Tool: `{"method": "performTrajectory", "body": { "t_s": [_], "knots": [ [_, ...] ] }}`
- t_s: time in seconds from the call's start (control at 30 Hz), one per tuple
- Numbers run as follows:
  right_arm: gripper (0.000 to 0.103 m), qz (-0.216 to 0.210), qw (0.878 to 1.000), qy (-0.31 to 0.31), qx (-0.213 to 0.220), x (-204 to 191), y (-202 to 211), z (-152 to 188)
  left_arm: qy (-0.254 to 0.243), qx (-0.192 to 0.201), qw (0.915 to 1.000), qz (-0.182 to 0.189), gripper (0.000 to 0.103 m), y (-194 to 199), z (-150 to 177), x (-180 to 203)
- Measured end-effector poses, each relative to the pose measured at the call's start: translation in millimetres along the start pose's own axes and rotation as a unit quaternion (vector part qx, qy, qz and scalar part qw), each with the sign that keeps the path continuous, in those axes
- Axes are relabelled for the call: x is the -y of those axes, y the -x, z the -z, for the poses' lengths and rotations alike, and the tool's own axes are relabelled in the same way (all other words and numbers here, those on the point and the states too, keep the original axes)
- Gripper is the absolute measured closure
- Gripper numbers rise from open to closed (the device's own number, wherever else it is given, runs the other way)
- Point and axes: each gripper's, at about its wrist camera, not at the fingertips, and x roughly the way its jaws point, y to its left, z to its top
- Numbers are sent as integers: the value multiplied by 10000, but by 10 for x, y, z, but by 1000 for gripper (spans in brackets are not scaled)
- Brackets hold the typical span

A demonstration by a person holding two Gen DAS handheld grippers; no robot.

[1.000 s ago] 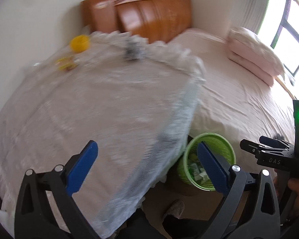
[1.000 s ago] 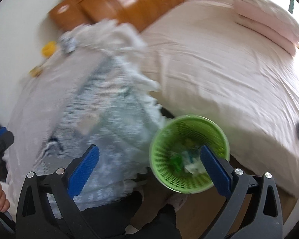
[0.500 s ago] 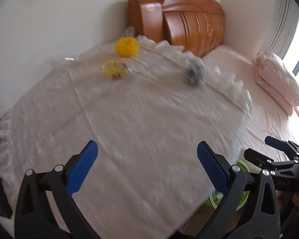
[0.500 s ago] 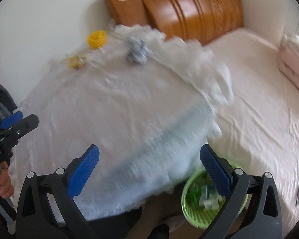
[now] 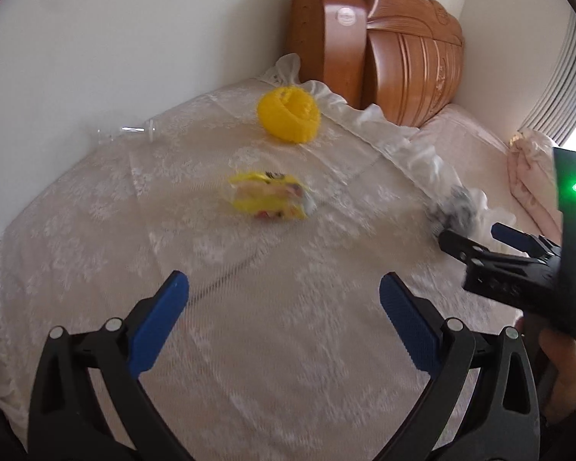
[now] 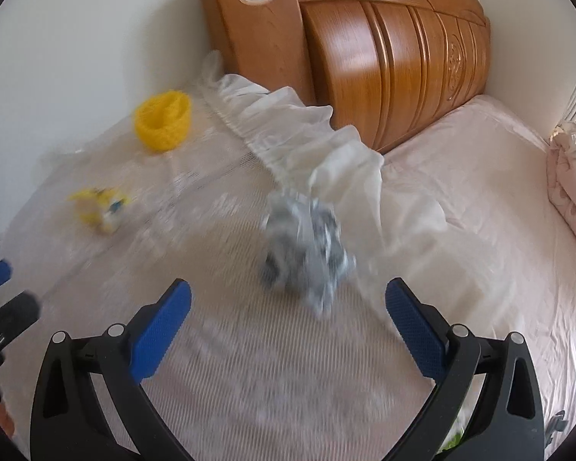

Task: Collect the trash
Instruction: 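Grasp the crumpled silver foil with the right gripper while the left gripper grasps the yellow snack bag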

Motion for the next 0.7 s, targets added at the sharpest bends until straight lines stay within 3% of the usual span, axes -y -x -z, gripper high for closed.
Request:
{"method": "performTrajectory", "body": {
  "t_s": [0.07, 0.13, 0.2, 0.23, 0.4, 0.7],
  "knots": [
    [3, 117, 9999, 59, -25, -23, -99, -52, 62, 8, 10000, -2, 8, -103, -89, -48],
    [14, 183, 9997, 122, -107, -31, -196, -85, 138, -12, 9999, 4, 8, -198, -150, -83],
    [38, 92, 9996, 96, -229, -8, -253, -79, 238, -110, 9996, 48, 8, -322, -221, -106],
    [44, 41, 9996, 68, -281, 3, -275, -70, 280, -159, 9994, 83, 8, -379, -249, -113],
    [47, 48, 9995, 228, -207, -13, -196, -17, 272, -236, 9993, -34, 8, -628, -386, -60],
    [47, -305, 9995, -96, -33, 106, 247, 202, -70, -289, 9989, -356, 8, -1042, -538, 39]
  ]
}}
